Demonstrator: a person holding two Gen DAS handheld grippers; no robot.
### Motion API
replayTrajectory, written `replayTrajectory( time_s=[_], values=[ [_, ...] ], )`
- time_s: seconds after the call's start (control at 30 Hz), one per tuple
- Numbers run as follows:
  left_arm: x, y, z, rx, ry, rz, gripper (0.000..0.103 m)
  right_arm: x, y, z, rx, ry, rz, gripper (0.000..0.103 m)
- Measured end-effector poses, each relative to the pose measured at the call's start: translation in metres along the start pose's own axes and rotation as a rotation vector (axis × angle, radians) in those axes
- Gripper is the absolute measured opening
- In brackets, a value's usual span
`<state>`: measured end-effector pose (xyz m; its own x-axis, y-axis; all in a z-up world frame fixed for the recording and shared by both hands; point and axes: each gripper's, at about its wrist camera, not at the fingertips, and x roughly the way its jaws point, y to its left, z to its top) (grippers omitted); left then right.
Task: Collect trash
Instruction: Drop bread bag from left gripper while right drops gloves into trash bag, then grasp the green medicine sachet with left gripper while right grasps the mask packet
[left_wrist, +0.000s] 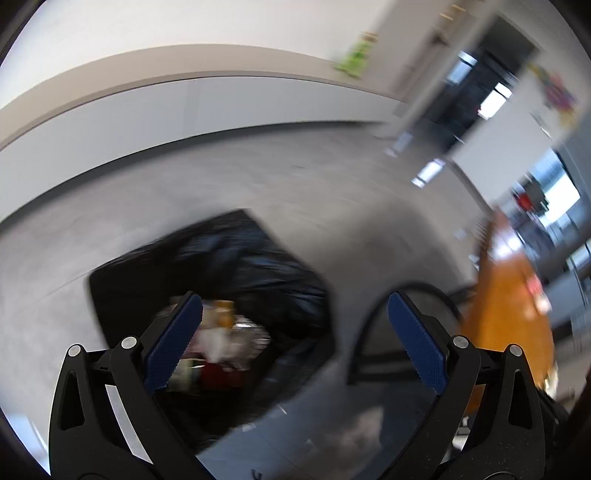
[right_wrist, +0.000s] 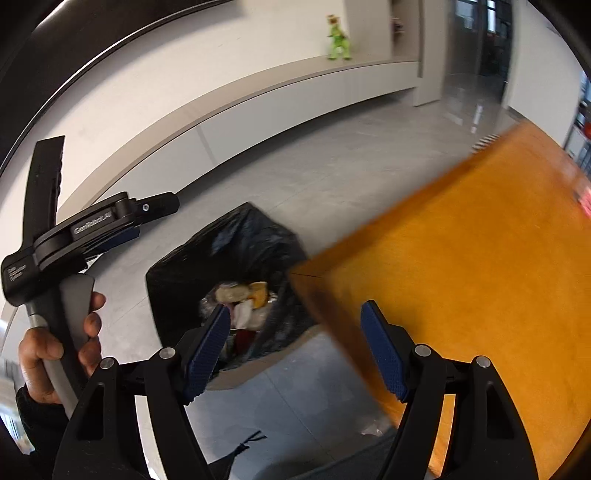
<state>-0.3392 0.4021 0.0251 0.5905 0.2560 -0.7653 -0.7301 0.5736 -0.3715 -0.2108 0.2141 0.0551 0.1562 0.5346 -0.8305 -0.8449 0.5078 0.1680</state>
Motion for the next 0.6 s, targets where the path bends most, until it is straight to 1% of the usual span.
replayTrajectory(
  time_s=[0.03, 0.07, 0.17, 0.27, 0.33, 0.37, 0.5, 0.6],
  values=[
    [0.001, -0.015, -0.001, 0.032, 0.006, -0.026, 0.097, -0.008, -0.012, -0.003, 0.025, -0.008, -0.017, 0.074],
    [0.000, -0.039, -0.003, 0.077, 0.014, -0.060, 0.097, -0.020, -0.030, -0.007, 0.062, -0.020, -0.039, 0.074],
    [0.004, -0.090, -0.010, 0.170, 0.039, -0.120, 0.097, -0.043, -0.070, -0.016, 0.139, -0.042, -0.082, 0.074],
    [0.011, -0.147, -0.023, 0.261, 0.081, -0.180, 0.097, -0.068, -0.116, -0.030, 0.231, -0.072, -0.134, 0.074],
    [0.018, -0.190, -0.035, 0.328, 0.118, -0.222, 0.097, -0.085, -0.149, -0.044, 0.304, -0.091, -0.163, 0.074],
    [0.021, -0.204, -0.041, 0.350, 0.130, -0.235, 0.097, -0.091, -0.167, -0.051, 0.340, -0.098, -0.177, 0.074],
    [0.033, -0.282, -0.073, 0.481, 0.183, -0.292, 0.097, -0.117, -0.228, -0.076, 0.465, -0.125, -0.238, 0.074],
    [0.043, -0.332, -0.095, 0.548, 0.227, -0.347, 0.097, -0.137, -0.274, -0.096, 0.555, -0.140, -0.291, 0.074]
  ],
)
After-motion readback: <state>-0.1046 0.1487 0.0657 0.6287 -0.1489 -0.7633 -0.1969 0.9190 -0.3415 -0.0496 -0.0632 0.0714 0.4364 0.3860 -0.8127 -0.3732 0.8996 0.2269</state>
